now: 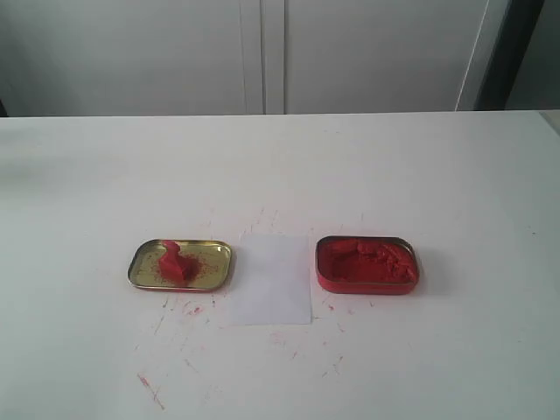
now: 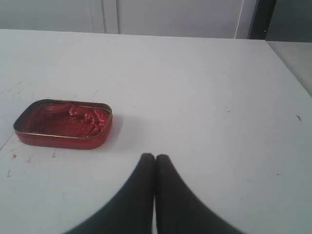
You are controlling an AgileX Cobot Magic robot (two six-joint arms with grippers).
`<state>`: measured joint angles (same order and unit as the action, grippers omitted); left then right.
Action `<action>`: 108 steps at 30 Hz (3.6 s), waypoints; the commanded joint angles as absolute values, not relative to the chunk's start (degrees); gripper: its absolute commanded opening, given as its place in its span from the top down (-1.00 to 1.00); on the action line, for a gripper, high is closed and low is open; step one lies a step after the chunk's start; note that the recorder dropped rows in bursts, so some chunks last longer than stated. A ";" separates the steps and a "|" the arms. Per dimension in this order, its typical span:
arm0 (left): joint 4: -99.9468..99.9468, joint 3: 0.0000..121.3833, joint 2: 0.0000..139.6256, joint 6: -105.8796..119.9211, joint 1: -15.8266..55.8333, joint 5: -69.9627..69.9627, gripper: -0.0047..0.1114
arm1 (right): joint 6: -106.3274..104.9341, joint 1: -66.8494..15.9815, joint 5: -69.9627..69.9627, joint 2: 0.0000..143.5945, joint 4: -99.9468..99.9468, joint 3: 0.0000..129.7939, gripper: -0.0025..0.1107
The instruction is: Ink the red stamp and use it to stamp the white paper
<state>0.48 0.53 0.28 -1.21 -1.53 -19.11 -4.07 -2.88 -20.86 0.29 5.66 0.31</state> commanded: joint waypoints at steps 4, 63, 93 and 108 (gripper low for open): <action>0.75 0.00 0.00 -1.26 -1.71 -19.49 0.92 | -4.22 -2.94 -20.14 0.00 5.57 0.00 0.96; -0.99 0.00 0.00 6.44 -1.71 12.57 0.92 | -4.22 -2.94 -20.14 0.00 5.60 0.00 0.96; -0.87 0.00 0.00 -9.13 -1.71 15.39 0.92 | -4.22 -2.94 -20.14 0.00 5.60 0.00 0.96; -0.98 13.02 3.72 -3.83 -1.71 -7.28 0.92 | -4.22 -2.94 -20.14 0.00 5.60 0.00 0.96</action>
